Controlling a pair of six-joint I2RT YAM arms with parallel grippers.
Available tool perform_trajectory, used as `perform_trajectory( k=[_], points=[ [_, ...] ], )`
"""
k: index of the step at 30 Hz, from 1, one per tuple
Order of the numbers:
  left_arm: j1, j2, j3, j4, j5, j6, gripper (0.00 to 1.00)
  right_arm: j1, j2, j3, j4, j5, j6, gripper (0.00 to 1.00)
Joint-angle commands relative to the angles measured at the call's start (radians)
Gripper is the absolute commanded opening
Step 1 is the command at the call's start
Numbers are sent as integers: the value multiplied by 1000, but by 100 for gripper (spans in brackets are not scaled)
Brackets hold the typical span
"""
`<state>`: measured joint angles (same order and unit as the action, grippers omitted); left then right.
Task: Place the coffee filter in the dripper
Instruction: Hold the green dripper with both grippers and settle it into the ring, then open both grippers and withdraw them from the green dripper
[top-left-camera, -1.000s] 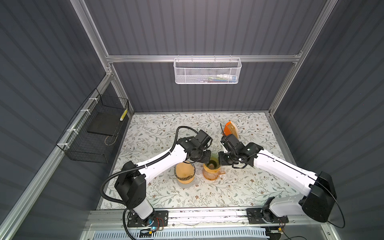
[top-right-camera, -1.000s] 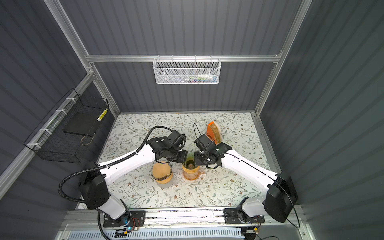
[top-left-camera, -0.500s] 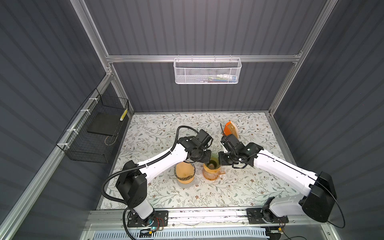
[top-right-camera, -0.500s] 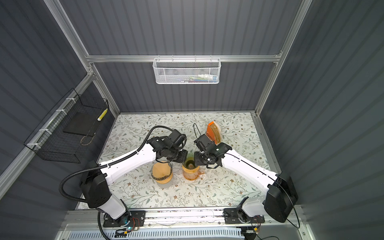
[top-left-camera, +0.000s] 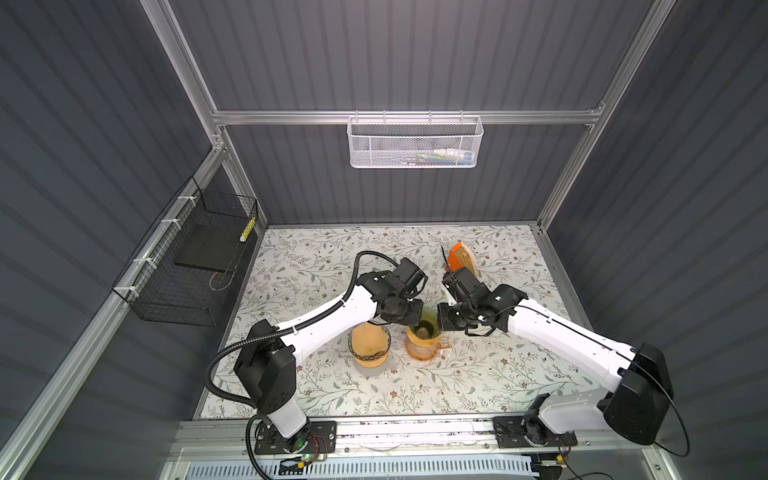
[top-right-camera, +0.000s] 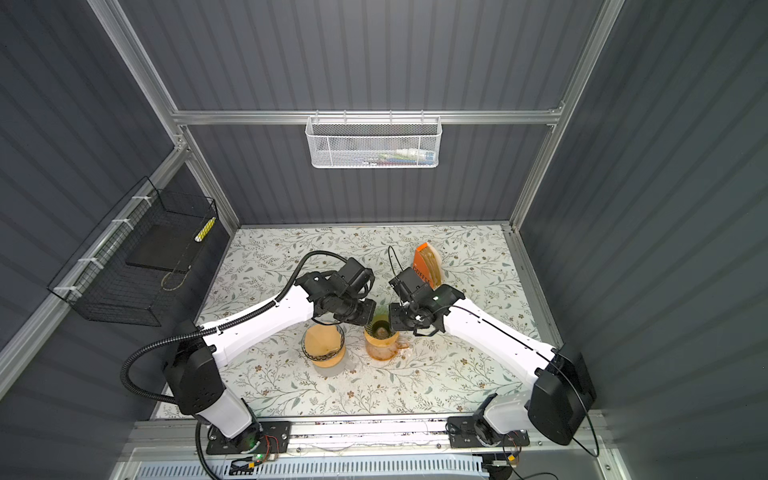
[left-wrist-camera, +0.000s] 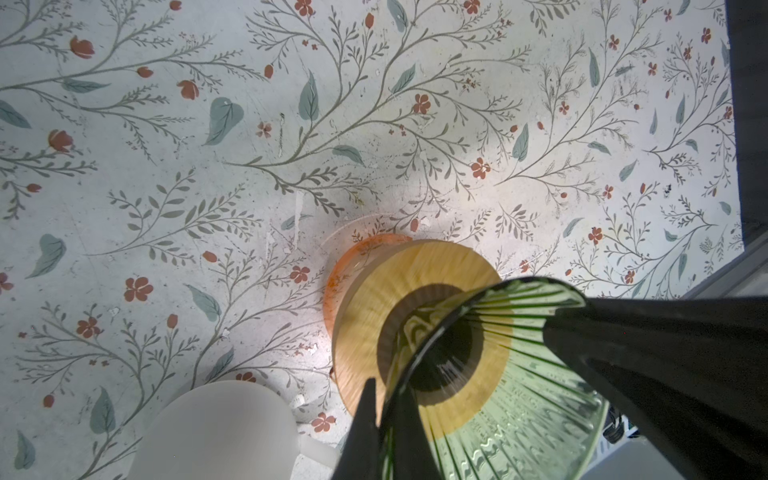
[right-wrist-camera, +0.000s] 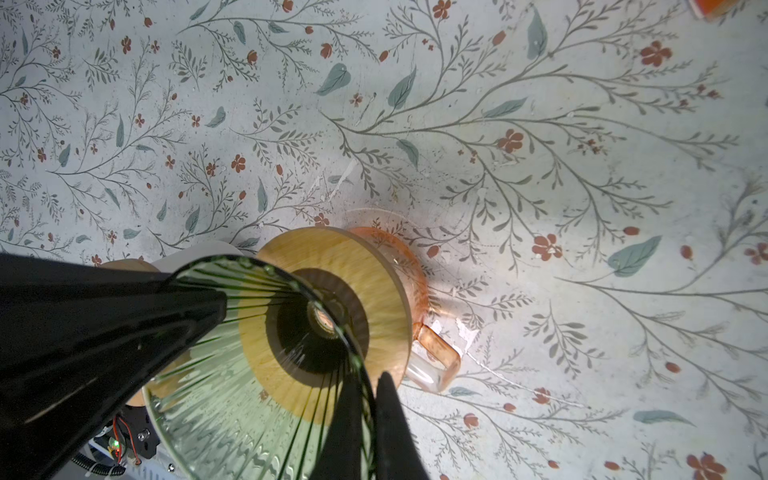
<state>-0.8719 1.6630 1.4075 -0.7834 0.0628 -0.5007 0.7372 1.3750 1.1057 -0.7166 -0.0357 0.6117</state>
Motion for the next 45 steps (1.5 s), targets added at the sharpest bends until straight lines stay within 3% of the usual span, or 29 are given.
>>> perform_trajectory(
  k=[1,14,22,45],
  points=[
    [-19,43,31,-71,-46,34,7,-1,7,3,-76,17,-26,3],
    [-19,31,48,-79,-81,35,20,-5,9,40,-93,13,-38,16],
    [-19,18,62,-73,-99,36,24,-9,7,64,-105,19,-47,24],
    [-19,-29,128,-57,-124,30,26,-17,-37,108,-113,17,-39,26]
  ],
)
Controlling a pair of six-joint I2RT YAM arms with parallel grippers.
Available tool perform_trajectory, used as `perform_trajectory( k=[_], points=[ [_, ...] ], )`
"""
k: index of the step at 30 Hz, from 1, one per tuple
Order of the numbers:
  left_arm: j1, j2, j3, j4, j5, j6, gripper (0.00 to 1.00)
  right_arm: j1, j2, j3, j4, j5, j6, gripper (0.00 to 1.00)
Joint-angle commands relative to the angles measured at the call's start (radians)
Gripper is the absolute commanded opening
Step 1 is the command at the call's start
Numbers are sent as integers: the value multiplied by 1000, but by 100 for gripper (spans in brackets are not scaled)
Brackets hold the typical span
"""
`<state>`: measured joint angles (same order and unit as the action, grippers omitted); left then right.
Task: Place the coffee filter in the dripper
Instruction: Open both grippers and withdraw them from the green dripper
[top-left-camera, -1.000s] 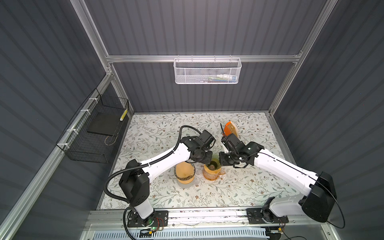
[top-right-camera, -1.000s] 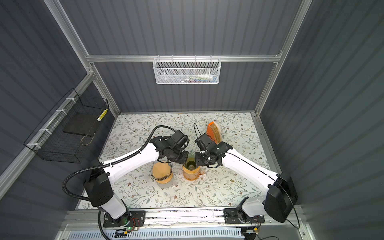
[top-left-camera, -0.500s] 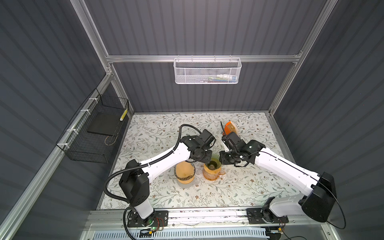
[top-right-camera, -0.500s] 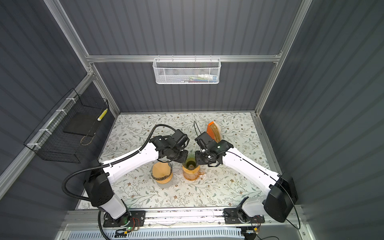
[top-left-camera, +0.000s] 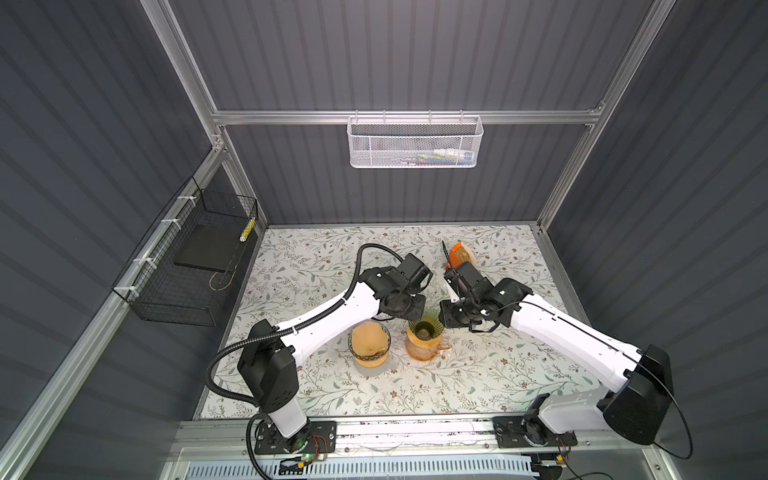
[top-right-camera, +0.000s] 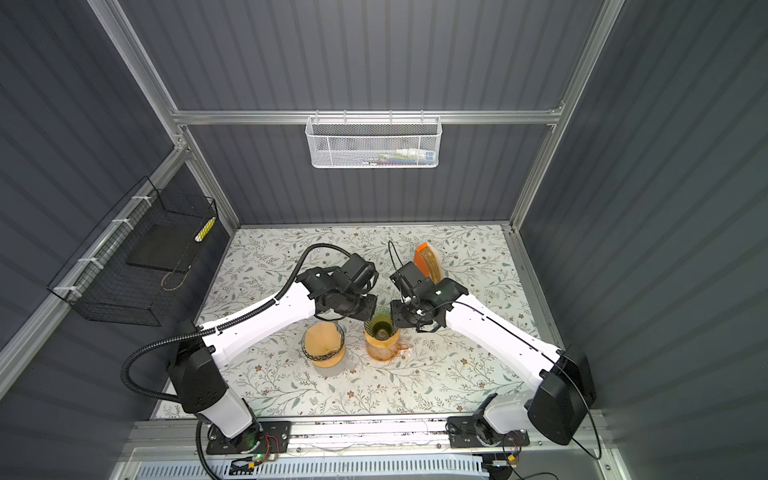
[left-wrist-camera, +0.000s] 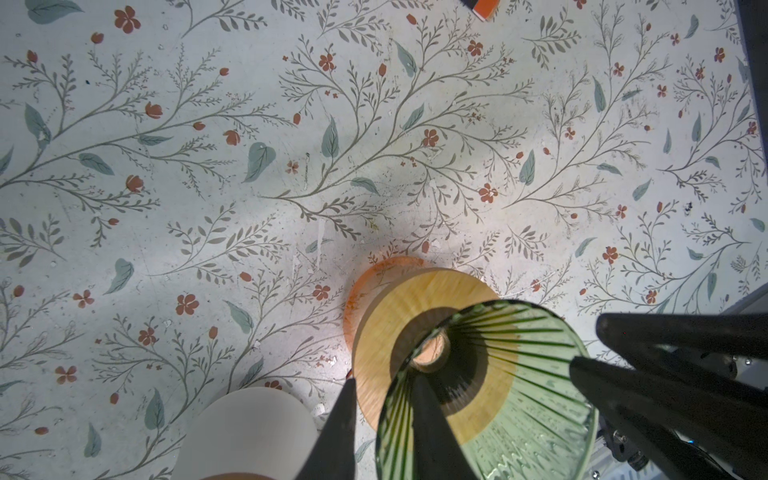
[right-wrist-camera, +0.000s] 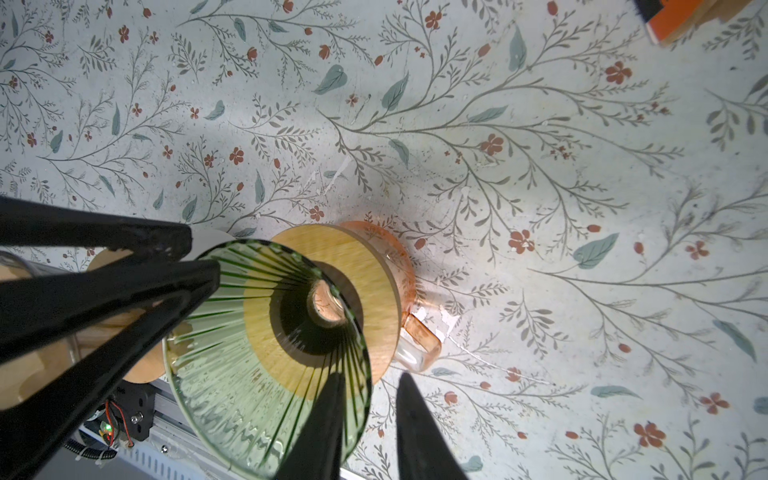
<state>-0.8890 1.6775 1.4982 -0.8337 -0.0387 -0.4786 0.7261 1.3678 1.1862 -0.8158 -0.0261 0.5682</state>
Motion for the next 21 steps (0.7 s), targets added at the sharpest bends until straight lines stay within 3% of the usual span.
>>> perform_trajectory(
  k=[1,12,21],
  points=[
    [-2,-48,40,-4,-27,6,26,-6,-35,31,-11,8,3,26],
    [2,-116,42,57,-115,-39,26,-28,-120,32,-2,17,-23,26],
    [29,-167,2,74,-75,-52,22,-75,-155,17,-10,-1,-45,21]
  ],
)
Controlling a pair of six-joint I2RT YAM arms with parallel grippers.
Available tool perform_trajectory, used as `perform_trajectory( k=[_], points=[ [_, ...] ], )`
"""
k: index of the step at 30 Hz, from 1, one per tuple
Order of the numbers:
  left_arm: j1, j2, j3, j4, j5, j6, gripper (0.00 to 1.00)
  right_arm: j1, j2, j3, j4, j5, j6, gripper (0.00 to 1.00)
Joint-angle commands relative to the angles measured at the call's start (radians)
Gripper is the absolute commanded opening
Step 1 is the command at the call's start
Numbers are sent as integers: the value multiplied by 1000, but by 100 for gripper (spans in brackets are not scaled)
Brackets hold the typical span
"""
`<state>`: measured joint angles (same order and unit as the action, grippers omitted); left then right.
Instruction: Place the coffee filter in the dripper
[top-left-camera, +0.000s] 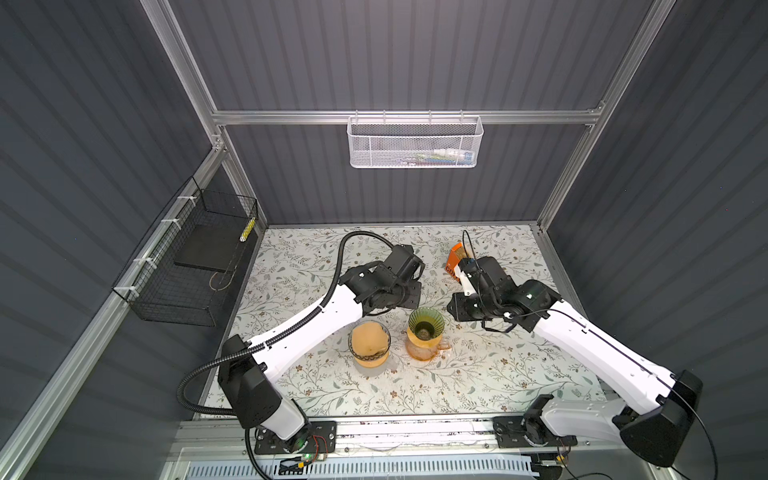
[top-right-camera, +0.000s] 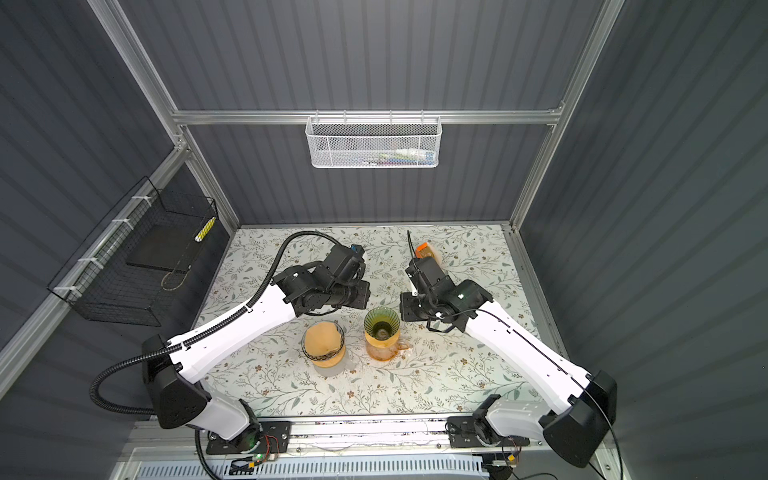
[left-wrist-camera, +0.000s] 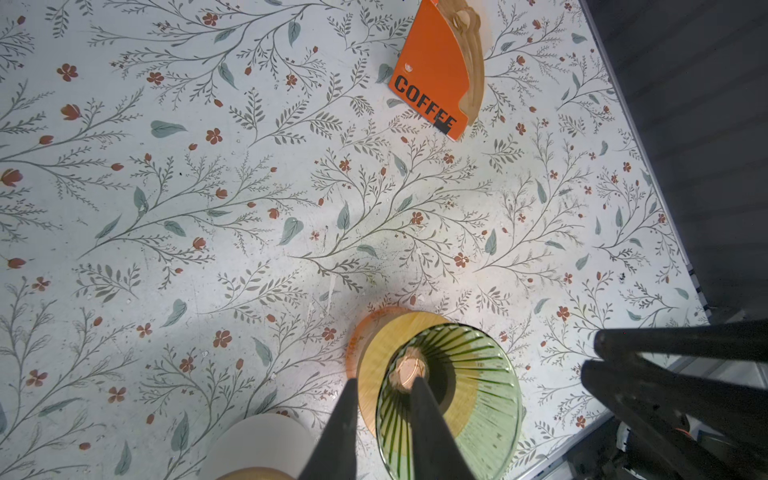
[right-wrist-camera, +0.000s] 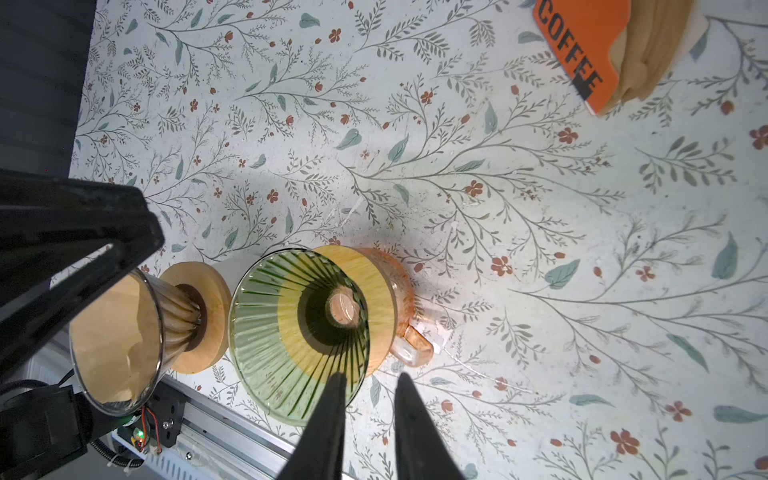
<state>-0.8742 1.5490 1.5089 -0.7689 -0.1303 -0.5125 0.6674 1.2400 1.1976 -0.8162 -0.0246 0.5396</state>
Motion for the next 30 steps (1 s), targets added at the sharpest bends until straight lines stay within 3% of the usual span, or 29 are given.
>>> perform_trajectory(
  k=[1,18,30],
  points=[
    [18,-45,-21,21,37,-20,21,-21,-34,2,-4,-14,-19,20],
    [23,-71,-207,55,261,-34,13,-14,-41,-165,107,-166,34,14],
    [24,-59,-236,47,267,-48,9,3,-8,-178,131,-161,37,12]
  ],
)
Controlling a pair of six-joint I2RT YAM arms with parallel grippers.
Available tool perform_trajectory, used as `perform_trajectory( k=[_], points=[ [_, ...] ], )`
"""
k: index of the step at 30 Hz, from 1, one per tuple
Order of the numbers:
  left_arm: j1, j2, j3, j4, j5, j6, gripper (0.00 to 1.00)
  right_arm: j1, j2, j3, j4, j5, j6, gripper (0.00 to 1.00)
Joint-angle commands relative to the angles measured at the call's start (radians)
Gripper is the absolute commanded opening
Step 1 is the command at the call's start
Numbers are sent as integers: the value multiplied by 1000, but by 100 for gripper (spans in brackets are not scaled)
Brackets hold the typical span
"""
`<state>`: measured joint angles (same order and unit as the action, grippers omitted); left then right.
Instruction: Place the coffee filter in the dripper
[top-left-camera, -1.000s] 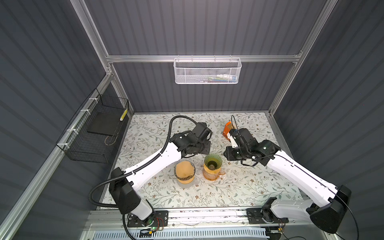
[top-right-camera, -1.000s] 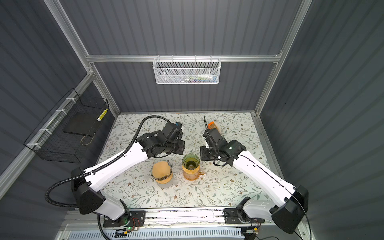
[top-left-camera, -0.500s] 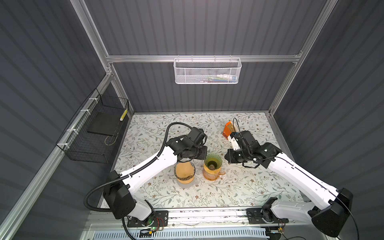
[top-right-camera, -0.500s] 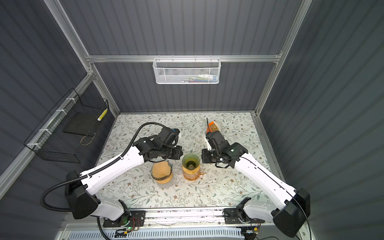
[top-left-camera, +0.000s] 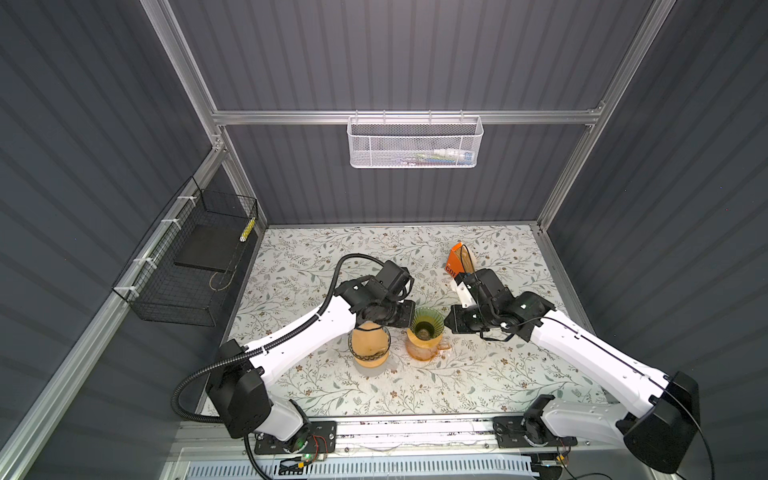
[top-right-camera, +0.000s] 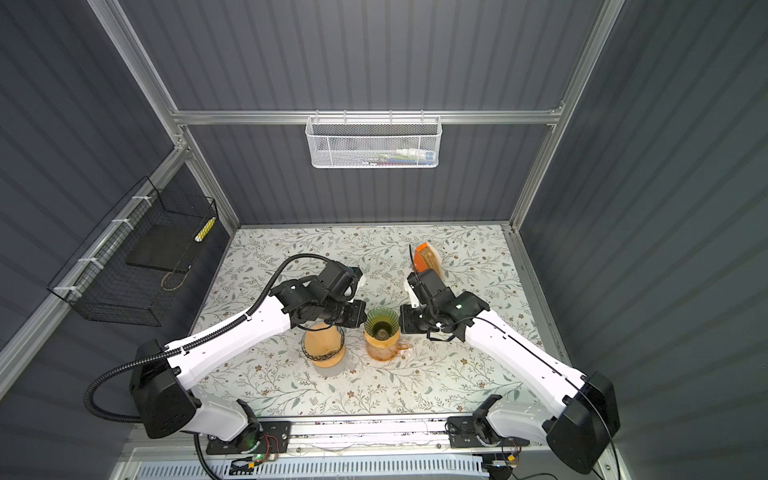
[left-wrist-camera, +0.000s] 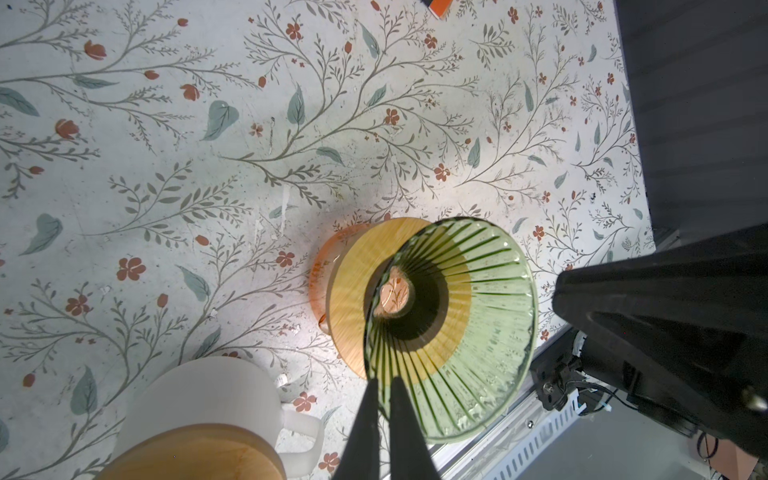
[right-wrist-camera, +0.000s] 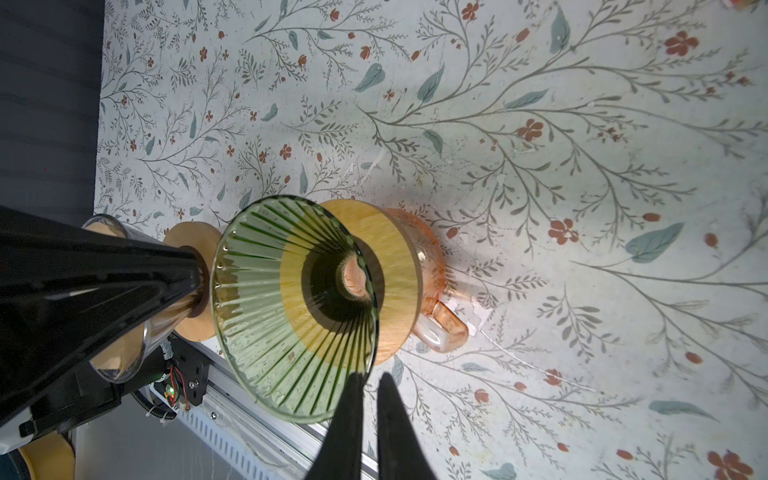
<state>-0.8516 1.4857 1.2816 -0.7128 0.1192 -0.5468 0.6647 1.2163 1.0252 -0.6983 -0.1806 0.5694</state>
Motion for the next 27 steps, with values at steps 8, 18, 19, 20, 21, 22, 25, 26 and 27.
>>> perform_trajectory(
  k=[8,18,19,20,21,22,25,26,27],
  points=[
    [1,12,-22,1,21,-15,8,10,43,-8,16,2,8,11],
    [2,26,-28,3,24,-8,8,13,61,-8,7,18,3,10],
    [1,28,-28,0,22,-8,8,13,64,-8,7,18,4,10],
    [0,30,-27,-2,20,-7,8,12,66,-8,6,18,3,10],
    [0,31,-26,-4,20,-8,8,13,69,-8,5,18,3,10],
    [1,33,-27,-4,20,-6,8,13,70,-8,8,19,1,10],
    [0,39,-23,-10,19,-4,8,14,75,-8,4,21,-2,10],
    [2,41,-23,-11,18,-5,8,13,77,-8,4,22,-2,10],
    [1,42,-23,-11,17,-4,8,13,77,-8,5,23,-2,10]
  ],
)
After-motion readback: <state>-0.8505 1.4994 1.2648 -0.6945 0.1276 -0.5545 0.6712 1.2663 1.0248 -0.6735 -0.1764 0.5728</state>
